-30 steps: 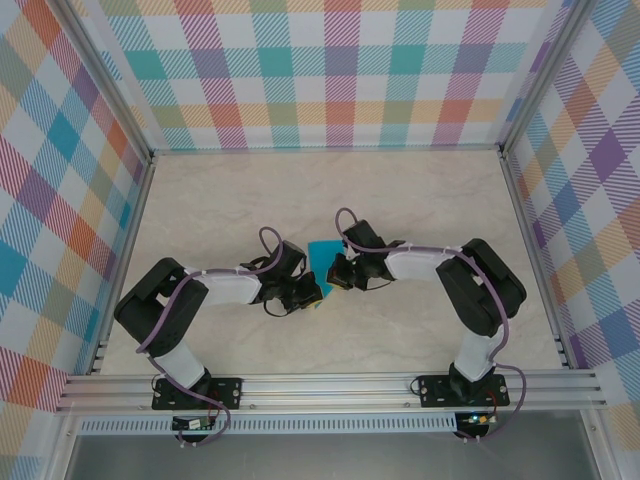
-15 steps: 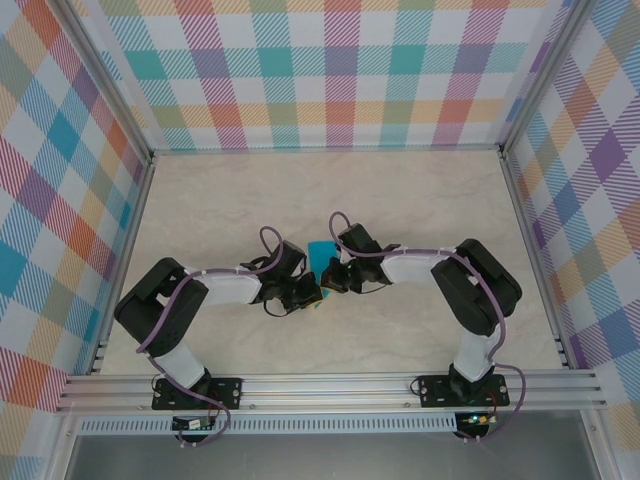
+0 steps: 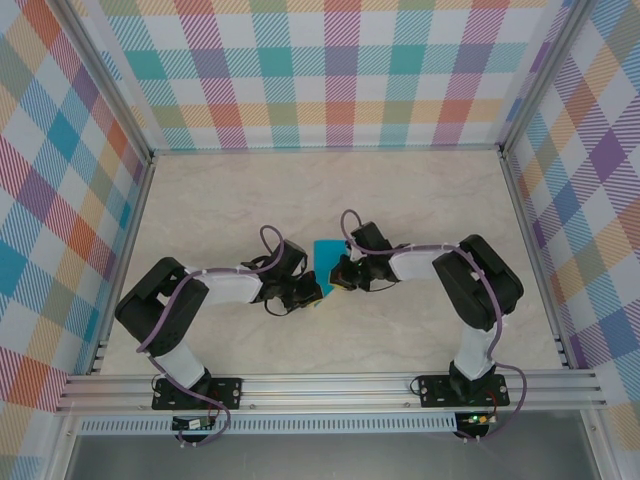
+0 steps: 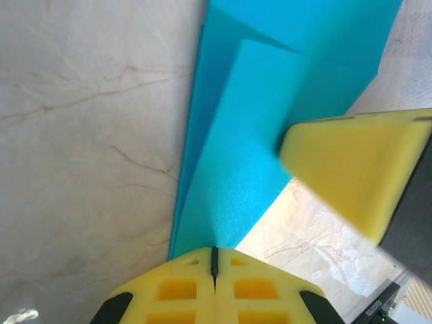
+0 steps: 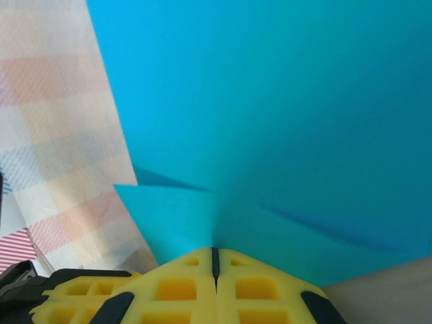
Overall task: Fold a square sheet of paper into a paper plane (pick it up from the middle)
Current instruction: Third fold the triangle at the center of the table.
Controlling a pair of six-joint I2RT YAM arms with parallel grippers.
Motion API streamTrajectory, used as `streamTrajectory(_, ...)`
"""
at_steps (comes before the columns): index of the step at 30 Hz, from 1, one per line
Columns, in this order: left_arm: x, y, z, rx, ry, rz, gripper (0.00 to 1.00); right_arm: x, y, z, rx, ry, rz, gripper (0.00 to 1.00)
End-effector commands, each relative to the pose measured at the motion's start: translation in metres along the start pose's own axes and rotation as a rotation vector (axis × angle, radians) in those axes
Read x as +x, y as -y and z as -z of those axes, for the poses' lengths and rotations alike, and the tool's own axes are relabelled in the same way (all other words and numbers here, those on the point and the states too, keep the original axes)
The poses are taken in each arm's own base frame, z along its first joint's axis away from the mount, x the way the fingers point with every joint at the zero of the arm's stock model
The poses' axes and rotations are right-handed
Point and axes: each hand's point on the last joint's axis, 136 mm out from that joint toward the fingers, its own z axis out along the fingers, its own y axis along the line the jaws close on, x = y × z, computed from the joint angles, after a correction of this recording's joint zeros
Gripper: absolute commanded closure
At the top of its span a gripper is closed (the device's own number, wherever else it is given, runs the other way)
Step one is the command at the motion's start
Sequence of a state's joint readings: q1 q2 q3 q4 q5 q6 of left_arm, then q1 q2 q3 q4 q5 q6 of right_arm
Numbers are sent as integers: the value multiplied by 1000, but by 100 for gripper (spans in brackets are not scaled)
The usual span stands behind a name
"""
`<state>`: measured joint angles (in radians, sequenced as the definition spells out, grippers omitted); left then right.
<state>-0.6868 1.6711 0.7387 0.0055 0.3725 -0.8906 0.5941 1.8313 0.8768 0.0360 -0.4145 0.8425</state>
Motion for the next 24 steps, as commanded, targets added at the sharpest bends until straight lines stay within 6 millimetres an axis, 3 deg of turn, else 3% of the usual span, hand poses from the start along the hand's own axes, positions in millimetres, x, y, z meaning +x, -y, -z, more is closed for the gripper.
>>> streamTrajectory(1, 18, -67, -5, -259, -52, 34, 100, -25, 49, 18, 132, 91, -55, 98)
streamTrajectory(5, 10, -62, -5, -245, -57, -9, 100, -43, 47, 42, 150, 175, -58, 98)
streamTrajectory(10, 3, -44, -5, -196, -63, -90, 100, -43, 13, 55, 71, 203, -2, 96)
streamTrajectory(17, -10, -28, -2, -154, -53, -220, 100, -16, -27, 19, -76, 59, 1, 96)
streamTrajectory(24, -23, -16, 12, -94, -23, -262, 100, -10, -11, 0, -9, 27, -41, 97)
